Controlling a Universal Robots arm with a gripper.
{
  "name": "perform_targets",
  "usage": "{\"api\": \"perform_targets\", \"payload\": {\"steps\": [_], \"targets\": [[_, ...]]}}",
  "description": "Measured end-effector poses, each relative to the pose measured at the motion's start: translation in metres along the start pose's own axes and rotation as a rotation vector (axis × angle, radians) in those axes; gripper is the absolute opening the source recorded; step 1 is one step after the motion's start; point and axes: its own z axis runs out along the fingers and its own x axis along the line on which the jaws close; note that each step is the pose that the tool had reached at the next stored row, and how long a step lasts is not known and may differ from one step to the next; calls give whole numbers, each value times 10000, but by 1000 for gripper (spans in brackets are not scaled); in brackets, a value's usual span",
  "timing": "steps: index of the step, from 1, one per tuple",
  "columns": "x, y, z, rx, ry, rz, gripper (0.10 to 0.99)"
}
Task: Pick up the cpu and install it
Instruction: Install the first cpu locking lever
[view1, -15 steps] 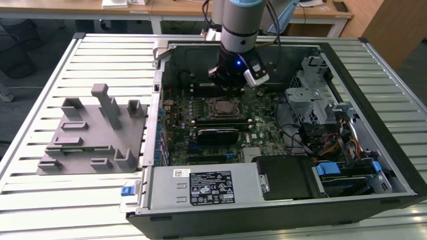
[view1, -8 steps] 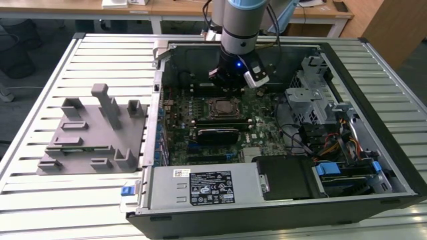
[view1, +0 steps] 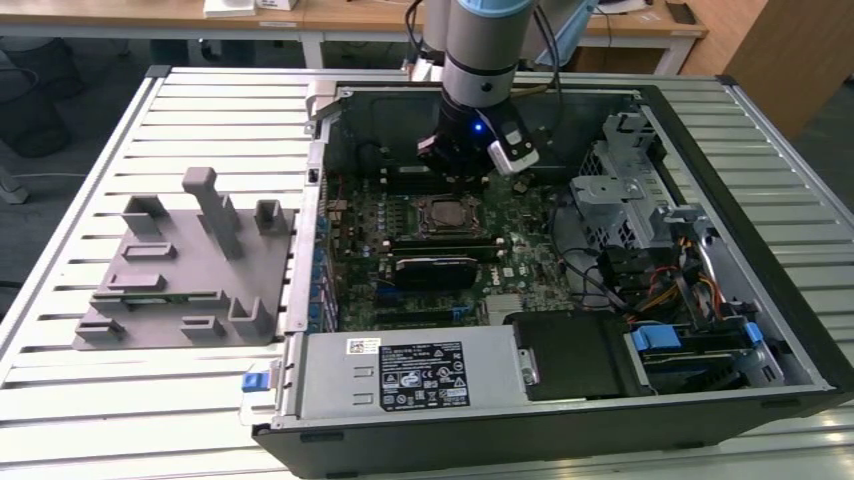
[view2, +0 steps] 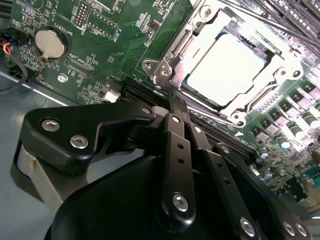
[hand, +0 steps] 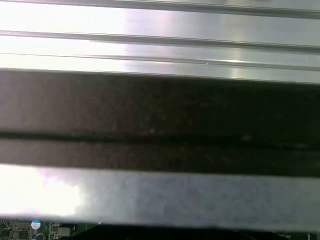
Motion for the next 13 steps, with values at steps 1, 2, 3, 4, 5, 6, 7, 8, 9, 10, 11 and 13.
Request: {"api": "perform_targets", "payload": {"steps": [1, 2, 3, 4, 5, 6, 7, 8, 9, 10, 11, 13], "targets": [[0, 0, 4, 27, 2, 1, 106], [1, -1, 10, 62, 3, 2, 106], [1, -2, 16, 103, 5, 2, 106], [1, -3, 22, 150, 11, 2, 106], [2, -5, 28, 196, 16, 3, 106], [2, -7, 33, 245, 18, 3, 106], [1, -6, 42, 263, 17, 2, 106], [1, -5, 50, 275, 16, 1, 106], [0, -6, 52, 285, 17, 1, 106], [0, -6, 53, 290, 18, 1, 106], [1, -6, 56, 292, 17, 2, 106], [1, -4, 61, 295, 20, 2, 106]]}}
